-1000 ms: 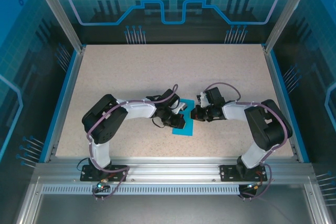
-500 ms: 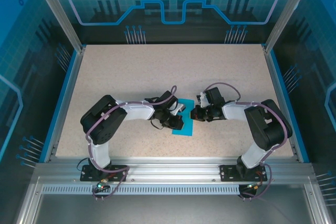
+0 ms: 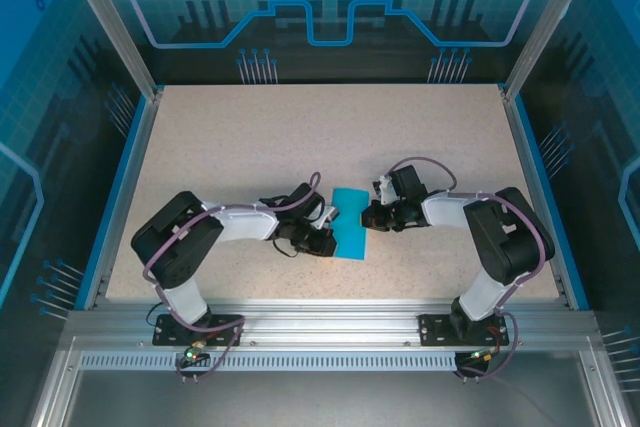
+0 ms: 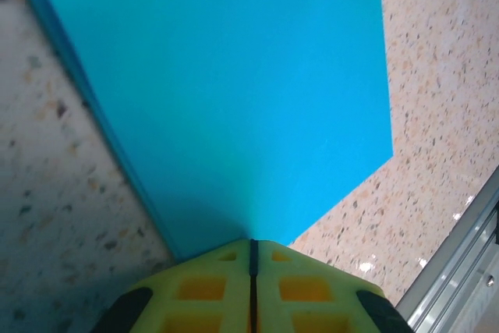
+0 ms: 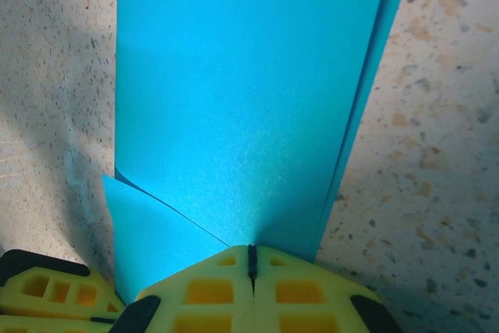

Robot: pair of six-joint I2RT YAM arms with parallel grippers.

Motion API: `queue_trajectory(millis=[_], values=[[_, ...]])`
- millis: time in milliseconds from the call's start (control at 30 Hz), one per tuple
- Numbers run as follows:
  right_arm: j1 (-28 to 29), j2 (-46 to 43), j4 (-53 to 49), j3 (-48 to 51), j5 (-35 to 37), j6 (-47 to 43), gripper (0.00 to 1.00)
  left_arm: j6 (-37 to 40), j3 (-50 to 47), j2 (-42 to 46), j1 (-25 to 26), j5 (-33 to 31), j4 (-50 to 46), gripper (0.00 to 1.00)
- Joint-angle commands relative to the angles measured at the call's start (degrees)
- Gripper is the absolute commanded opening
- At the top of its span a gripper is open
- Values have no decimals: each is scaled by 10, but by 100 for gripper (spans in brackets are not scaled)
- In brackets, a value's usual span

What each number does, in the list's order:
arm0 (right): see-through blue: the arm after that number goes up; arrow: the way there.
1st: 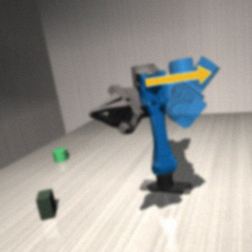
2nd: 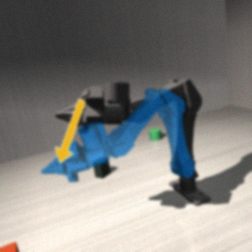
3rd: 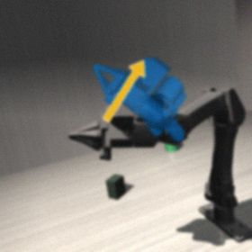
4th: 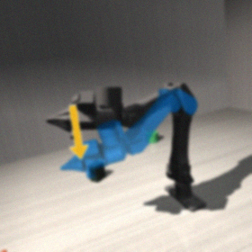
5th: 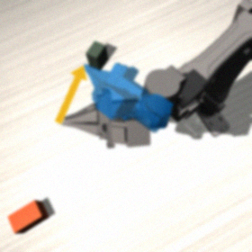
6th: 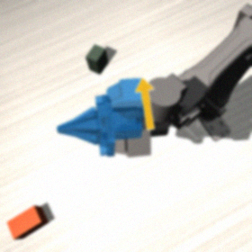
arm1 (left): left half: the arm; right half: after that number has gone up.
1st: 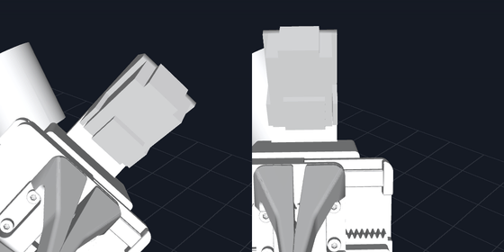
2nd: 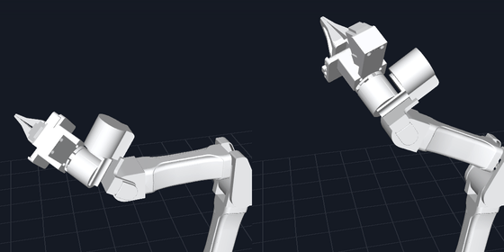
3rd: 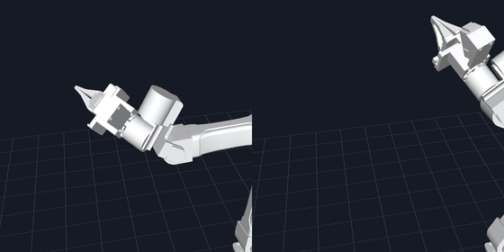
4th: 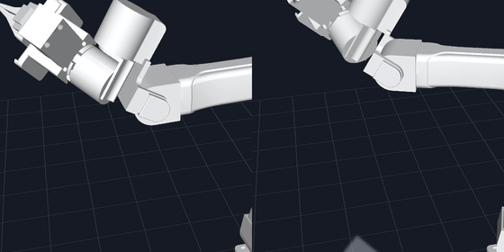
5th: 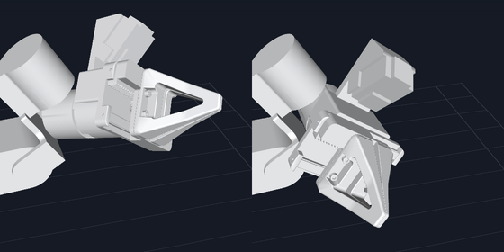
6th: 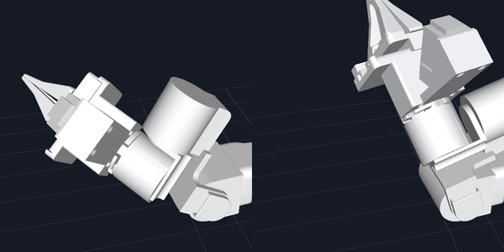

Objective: Fold a paper plane with a square sheet of paper (fold left side to right side)
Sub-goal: Fold the triangle a second time at the center of the table.

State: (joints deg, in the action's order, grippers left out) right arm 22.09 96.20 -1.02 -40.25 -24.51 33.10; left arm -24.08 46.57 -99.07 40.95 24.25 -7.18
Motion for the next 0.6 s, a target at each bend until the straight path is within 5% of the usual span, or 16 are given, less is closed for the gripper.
queue_trajectory(millis=[0, 233, 433, 567], values=[[-1, 18, -45, 0, 37, -11, 0, -7, -31, 19, -12, -15, -49, 10], [-1, -15, -20, -10, 9, -2, 3, -2, -32, 72, -29, 5, -47, 19], [-6, -89, -30, -4, 35, -11, 26, -4, -13, 101, -62, 9, -35, 46], [-14, -148, -44, 22, 52, -19, 43, -3, 12, 76, -79, 17, -18, 54]])
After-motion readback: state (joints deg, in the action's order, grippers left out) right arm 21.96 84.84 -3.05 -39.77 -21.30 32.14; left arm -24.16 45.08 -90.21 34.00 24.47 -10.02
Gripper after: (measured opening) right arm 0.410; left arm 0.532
